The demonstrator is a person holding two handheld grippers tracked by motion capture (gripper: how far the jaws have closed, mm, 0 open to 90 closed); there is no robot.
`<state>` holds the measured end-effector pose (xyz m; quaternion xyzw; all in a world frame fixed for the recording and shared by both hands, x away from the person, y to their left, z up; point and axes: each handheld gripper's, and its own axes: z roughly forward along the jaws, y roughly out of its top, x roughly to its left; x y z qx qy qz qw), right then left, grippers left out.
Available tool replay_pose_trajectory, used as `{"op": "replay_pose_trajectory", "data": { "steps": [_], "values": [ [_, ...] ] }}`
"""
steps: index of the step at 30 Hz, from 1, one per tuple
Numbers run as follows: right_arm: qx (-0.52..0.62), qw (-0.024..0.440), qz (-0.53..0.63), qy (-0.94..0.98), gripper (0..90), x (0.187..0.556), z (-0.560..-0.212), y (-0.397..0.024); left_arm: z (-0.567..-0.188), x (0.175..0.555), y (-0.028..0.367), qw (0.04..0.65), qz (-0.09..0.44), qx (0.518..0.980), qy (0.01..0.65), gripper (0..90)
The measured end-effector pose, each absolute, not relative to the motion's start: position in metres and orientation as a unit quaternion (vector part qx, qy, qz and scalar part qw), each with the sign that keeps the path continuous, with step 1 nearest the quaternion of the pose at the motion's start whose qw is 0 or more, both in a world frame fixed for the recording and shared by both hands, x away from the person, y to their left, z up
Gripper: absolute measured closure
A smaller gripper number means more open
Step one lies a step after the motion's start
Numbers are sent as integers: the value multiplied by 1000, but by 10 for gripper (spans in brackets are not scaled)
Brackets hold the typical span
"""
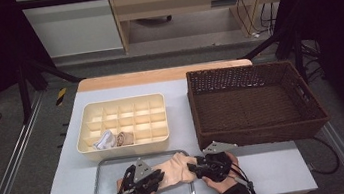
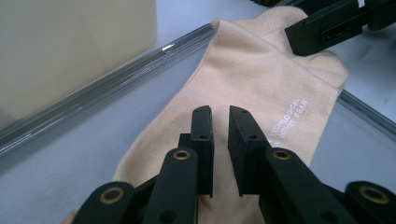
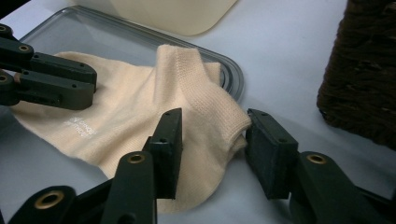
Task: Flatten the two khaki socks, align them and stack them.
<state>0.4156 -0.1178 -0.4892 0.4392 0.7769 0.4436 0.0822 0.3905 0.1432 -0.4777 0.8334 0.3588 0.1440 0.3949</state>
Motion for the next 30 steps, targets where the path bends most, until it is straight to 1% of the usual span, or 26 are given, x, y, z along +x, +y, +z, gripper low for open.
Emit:
{"op": "replay_pose_trajectory", "data": {
  "steps": [2,4,5,7,9,12,20,30],
  "values": [
    [441,77,445,776,618,415,-489,-117,-478,391,143,395,143,833,360,795],
    [442,76,443,776,686,414,-489,-117,-478,391,144,395,143,833,360,797],
    [442,76,442,777,701,414,-489,-116,-478,391,144,395,143,833,360,797],
    [441,71,442,778,779,413,-488,-116,-478,391,143,395,144,833,360,796],
    [443,63,442,778,818,413,-486,-117,-478,391,144,395,143,833,360,797],
    [443,50,448,775,830,414,-482,-120,-478,391,144,395,144,834,358,796],
    [422,58,465,776,838,411,-467,-121,-478,391,143,394,144,833,360,797],
    [393,44,489,778,838,405,-452,-114,-476,391,142,394,145,831,365,799]
  ]
}}
